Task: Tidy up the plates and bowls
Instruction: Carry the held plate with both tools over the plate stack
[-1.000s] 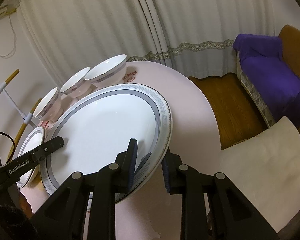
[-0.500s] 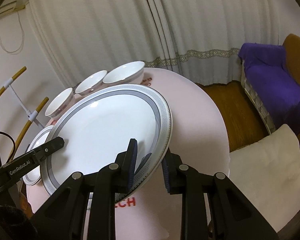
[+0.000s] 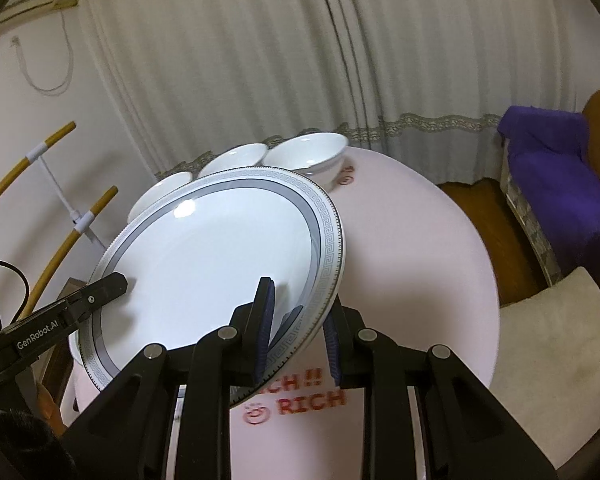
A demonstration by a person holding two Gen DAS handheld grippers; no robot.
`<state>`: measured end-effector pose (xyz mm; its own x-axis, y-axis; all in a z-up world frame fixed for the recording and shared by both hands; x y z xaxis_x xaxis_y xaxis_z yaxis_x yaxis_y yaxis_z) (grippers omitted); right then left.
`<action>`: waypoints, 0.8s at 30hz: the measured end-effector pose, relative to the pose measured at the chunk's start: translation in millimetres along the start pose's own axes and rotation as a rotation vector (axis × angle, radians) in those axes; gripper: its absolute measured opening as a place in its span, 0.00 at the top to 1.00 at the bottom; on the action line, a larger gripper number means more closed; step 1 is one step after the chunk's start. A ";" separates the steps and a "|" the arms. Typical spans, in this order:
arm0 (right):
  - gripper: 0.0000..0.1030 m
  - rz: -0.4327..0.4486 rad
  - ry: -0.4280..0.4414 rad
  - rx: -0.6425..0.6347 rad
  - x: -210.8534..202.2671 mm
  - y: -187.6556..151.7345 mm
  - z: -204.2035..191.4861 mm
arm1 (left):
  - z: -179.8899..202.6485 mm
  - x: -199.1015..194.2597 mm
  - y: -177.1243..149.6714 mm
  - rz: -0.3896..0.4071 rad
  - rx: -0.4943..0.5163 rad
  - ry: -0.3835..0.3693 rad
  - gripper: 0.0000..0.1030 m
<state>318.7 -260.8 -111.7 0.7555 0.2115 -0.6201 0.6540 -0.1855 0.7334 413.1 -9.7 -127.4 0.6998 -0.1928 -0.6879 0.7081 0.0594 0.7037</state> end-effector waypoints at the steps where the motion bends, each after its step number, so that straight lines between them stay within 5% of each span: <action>1: 0.77 0.000 0.003 -0.008 0.2 -0.4 -5.7 | -6.3 -4.8 -1.7 0.003 -0.005 0.006 0.84; 24: 0.76 -0.071 0.113 -0.146 45.9 -22.4 -135.9 | -135.3 -89.9 -34.6 0.026 -0.120 0.124 0.84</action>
<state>333.2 -116.5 -118.7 0.6929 0.3267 -0.6427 0.6865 -0.0265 0.7266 338.5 138.1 -114.0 0.7188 -0.0678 -0.6919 0.6908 0.1811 0.7000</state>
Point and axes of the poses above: each gripper's, at about its wrist camera, not at the fingertips, and x roughly the way its jaws point, z to its right, y to its top, the point moved 1 cm from there along x, roughly the way its jaws point, and after that the axes turned 3 degrees about y, right-handed, at the moved point
